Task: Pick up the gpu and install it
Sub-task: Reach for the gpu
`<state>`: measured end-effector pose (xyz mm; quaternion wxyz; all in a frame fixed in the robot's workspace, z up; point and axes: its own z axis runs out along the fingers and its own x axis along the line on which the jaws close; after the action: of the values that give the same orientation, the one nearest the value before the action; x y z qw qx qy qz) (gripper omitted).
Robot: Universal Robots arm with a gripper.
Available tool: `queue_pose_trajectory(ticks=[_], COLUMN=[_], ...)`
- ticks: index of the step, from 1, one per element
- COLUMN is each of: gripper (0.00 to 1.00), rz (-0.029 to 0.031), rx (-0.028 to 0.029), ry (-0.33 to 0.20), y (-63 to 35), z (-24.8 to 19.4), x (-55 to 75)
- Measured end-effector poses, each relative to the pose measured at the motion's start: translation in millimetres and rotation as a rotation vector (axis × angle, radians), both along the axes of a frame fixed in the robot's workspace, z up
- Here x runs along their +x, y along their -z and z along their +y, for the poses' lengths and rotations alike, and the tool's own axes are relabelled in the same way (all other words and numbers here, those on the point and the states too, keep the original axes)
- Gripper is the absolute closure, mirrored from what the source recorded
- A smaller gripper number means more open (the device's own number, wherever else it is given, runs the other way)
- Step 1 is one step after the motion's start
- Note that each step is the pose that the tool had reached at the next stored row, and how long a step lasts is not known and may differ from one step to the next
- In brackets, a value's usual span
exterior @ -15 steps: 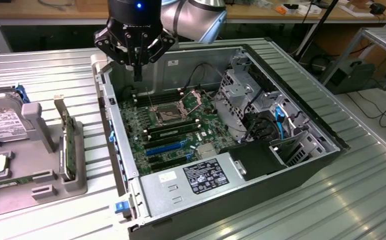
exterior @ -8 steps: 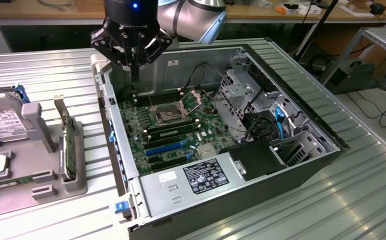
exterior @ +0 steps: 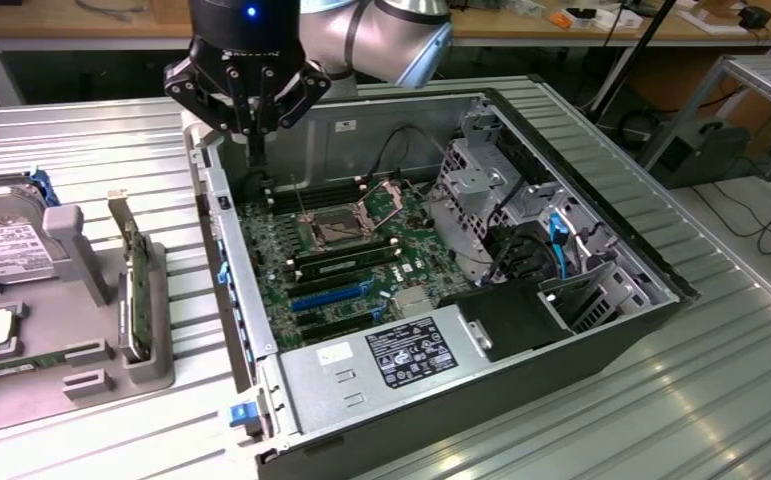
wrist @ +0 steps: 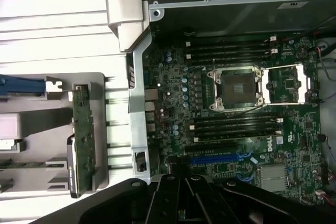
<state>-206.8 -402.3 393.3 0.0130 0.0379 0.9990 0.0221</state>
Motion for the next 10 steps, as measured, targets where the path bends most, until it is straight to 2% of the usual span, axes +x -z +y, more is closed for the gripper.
queue_pose_trajectory(ticks=[10], gripper=[0.90], rz=[0.0000], rx=[-0.0001], ry=[0.000], y=[0.0], z=[-0.9], x=[-13.7])
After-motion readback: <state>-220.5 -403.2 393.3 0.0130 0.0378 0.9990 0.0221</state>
